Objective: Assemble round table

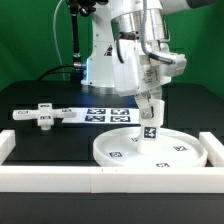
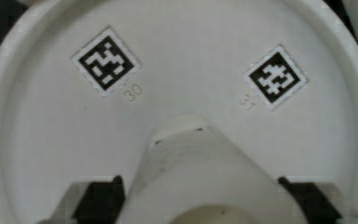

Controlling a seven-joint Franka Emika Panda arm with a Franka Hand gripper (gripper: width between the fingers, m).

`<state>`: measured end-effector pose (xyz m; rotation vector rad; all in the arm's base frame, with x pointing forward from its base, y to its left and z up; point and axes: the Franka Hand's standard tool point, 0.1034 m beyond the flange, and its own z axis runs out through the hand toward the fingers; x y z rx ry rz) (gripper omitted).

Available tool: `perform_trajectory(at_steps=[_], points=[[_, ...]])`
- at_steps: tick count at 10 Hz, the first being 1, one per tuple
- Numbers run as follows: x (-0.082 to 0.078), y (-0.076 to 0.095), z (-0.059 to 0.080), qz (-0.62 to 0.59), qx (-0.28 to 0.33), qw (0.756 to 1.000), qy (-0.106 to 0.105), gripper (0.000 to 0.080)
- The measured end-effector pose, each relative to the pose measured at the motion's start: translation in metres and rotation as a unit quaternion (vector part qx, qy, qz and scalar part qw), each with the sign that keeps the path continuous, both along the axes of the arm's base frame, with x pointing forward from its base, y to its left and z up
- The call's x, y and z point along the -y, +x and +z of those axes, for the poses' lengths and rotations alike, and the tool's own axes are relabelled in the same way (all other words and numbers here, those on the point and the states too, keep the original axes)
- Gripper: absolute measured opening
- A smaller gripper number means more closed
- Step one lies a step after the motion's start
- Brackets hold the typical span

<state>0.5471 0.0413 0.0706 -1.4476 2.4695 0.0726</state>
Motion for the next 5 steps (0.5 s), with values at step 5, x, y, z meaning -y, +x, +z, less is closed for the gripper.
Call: perform_trajectory(at_steps=[5], points=[[-0.0040,0.0054,0.0052,0.077,-0.014,0.997,0.002,0.0636]])
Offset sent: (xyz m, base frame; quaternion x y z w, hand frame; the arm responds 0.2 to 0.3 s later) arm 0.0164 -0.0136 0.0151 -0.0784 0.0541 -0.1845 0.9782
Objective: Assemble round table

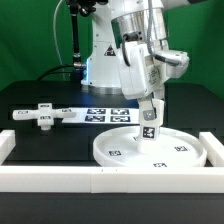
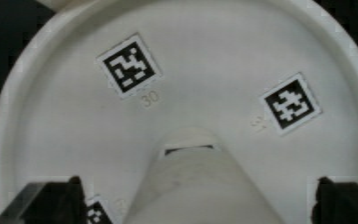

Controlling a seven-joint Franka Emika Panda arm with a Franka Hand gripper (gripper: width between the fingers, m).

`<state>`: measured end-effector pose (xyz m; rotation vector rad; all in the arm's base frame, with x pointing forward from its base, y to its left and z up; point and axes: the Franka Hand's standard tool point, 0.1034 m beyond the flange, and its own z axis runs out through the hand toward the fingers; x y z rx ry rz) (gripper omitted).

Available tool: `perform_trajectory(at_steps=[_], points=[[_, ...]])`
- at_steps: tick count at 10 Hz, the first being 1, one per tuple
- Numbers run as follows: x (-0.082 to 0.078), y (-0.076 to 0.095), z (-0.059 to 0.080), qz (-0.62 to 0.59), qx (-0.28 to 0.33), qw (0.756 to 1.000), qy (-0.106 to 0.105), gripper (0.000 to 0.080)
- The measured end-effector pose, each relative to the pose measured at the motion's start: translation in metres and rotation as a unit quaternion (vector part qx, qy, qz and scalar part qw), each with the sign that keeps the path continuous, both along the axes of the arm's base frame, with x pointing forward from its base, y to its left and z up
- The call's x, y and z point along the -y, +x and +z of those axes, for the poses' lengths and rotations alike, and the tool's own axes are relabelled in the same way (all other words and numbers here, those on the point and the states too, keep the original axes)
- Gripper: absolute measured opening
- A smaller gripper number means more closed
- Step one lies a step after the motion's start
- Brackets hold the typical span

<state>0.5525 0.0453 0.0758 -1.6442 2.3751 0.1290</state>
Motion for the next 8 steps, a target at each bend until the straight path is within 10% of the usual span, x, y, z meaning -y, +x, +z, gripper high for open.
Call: perform_trajectory(at_steps=[4,8], points=[[0.0000,-0.0023,-0.0021,0.171,0.029,0.985,-0.026,0.0649],[-0.0005,0.0070,0.0033,0.433,0.035,0.899,-0.060,0.0649]])
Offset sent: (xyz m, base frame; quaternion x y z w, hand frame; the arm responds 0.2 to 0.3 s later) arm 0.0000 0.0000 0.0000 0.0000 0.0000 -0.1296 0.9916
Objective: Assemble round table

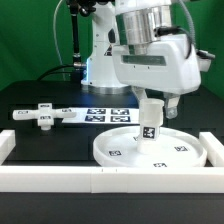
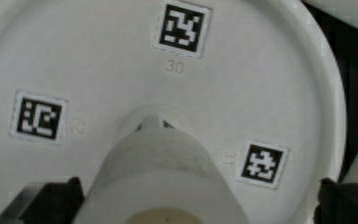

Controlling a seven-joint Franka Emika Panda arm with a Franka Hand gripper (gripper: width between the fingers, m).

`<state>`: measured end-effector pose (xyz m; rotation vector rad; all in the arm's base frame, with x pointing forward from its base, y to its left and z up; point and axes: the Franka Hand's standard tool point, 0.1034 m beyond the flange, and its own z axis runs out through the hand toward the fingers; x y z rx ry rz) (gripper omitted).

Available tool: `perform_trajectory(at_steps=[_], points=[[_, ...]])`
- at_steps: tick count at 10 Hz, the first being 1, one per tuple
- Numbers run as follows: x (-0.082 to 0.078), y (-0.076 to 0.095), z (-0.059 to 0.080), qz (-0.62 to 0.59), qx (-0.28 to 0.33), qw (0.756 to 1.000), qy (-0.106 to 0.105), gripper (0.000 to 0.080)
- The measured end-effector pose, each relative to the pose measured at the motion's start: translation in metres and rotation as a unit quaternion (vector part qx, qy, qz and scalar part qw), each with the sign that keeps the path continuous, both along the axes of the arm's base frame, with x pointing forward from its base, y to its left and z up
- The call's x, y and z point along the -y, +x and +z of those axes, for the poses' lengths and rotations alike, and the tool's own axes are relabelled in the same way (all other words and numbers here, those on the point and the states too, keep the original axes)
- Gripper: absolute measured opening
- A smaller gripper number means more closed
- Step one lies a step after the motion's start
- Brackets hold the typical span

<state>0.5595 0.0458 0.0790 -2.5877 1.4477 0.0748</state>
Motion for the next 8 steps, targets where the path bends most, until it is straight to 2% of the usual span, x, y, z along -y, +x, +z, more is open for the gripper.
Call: perform_trajectory(at_steps=[1,4,6,8], points=[[-0.0027,0.0012,0.0015,0.040,0.000,0.999,-0.009,0.0649],[-0.0014,0.0010,0.0010,0.129,0.017,0.991,-0.012,0.0649],[-0.0007,0.0010,0.0010,0.210,0.031,0.977,-0.016,0.0649],[-0.0023,0.0039,0.0026,0.317,0.039,0.947,-0.037,0.0649]])
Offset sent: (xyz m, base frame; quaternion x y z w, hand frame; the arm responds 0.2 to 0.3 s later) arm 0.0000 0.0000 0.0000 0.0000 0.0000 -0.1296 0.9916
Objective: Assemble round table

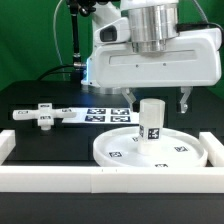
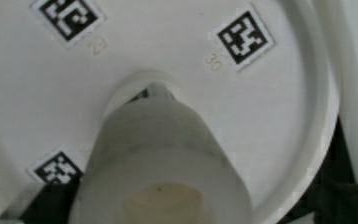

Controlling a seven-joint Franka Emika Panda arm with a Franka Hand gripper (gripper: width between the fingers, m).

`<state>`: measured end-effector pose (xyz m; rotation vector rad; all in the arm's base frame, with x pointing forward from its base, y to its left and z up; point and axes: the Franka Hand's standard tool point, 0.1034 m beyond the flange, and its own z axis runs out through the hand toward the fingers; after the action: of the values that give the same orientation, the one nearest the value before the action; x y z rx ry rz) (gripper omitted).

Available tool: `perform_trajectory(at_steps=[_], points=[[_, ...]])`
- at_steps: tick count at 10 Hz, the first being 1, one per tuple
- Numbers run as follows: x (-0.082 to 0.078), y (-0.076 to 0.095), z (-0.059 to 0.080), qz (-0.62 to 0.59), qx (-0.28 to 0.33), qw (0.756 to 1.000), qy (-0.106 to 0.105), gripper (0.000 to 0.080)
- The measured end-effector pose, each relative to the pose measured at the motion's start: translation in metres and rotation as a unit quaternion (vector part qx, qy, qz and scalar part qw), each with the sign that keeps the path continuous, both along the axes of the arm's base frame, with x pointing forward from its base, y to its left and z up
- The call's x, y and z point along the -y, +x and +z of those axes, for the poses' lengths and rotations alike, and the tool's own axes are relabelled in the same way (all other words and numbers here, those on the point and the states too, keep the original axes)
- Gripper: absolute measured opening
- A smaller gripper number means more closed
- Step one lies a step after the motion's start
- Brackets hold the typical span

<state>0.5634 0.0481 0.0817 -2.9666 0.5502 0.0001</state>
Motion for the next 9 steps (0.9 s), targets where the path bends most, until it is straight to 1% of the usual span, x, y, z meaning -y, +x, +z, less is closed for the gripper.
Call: perform_trajectory(at_steps=[1,4,5,6,8,9], points=[[-0.0018,0.0000,0.0001,0.026,0.003,1.000,-0.003,0.0649],[0.0009,0.0004,0.0002,0.129,0.016,0.992,-0.005,0.0649],[0.0020,0.0015,0.0002,0.171,0.023,0.985,-0.012,0.0649],[0.0032,0.0034,-0.0003,0.233,0.036,0.971,-0.028,0.0649],[0.0051,0.0043,-0.0006,0.329,0.044,0.942,-0.043,0.0649],[0.0044,0.0050,0.0000,0.355,0.050,0.932,-0.049,0.0649]])
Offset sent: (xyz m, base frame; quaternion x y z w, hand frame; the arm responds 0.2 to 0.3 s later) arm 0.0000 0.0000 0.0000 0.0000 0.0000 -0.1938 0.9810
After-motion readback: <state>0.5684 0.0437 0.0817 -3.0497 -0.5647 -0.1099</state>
